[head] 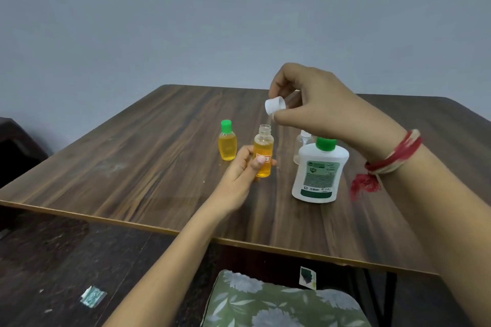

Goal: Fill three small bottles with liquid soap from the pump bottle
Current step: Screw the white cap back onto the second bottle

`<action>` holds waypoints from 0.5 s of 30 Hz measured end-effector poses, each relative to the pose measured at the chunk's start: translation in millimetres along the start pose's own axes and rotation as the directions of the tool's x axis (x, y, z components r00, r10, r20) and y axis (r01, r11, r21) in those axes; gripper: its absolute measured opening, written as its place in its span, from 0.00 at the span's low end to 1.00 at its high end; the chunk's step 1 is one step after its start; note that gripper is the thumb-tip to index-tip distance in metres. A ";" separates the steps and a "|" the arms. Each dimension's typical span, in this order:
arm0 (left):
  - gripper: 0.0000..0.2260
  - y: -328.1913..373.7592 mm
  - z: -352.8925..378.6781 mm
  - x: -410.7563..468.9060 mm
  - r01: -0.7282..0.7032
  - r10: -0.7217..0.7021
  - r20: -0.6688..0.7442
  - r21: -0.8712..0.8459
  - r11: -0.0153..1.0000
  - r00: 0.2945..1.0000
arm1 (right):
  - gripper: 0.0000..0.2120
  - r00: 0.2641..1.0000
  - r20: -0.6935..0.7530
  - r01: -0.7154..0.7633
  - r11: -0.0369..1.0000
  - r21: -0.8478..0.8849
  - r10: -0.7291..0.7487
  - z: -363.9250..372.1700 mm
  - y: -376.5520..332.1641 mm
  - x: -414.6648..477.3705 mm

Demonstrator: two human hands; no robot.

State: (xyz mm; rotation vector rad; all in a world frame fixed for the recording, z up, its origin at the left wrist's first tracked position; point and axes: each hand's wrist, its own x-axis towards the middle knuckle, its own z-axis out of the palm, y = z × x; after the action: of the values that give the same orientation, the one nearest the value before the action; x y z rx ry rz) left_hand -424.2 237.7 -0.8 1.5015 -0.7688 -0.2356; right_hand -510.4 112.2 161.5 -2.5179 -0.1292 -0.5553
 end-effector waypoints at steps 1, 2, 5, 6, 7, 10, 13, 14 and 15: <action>0.06 -0.3 2.0 0.4 -0.002 0.002 0.006 0.003 1.000 1.000 | 0.08 1.000 -0.006 -0.008 1.000 0.003 0.008 -1.8 2.8 -0.3; 0.05 -0.9 3.6 0.5 -0.005 0.005 0.008 0.007 1.000 1.000 | 0.09 1.000 0.003 -0.013 1.000 0.010 0.013 -3.5 5.8 -0.4; 0.08 -0.2 6.1 -0.4 -0.009 0.009 -0.007 0.003 1.000 1.000 | 0.17 0.997 0.081 -0.017 0.998 0.060 0.012 -5.7 12.7 -0.9; 0.09 0.6 6.4 -0.7 -0.010 0.010 -0.015 0.008 1.000 1.000 | 0.19 0.995 0.095 -0.013 0.998 0.060 0.007 -5.4 14.7 -0.6; 0.09 1.6 6.4 -1.1 -0.010 0.010 -0.020 0.011 1.000 1.000 | 0.19 0.995 0.097 -0.005 0.999 0.052 0.000 -4.7 16.3 0.0; 0.07 3.1 6.2 -2.3 -0.005 0.005 -0.023 0.013 1.000 1.000 | 0.13 0.998 0.061 -0.017 0.997 0.078 0.012 1.0 19.7 2.6; 0.09 5.4 6.8 -4.4 -0.007 0.007 -0.019 0.007 1.000 1.000 | 0.12 0.998 0.030 -0.059 0.992 0.107 0.056 8.3 22.7 5.7; 0.10 6.2 6.8 -5.1 -0.011 0.011 -0.019 0.009 1.000 1.000 | 0.12 0.997 0.028 -0.069 0.992 0.108 0.067 9.9 24.7 7.0; 0.11 7.2 6.9 -5.9 -0.015 0.015 -0.017 0.009 1.000 1.000 | 0.12 0.997 0.034 -0.079 0.991 0.112 0.075 10.8 26.7 8.3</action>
State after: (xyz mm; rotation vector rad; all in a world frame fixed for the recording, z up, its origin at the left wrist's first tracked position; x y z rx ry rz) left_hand -434.9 236.3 3.5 1.5038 -0.7681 -0.2084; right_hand -493.5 95.3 143.5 -2.4102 -0.0719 -0.4670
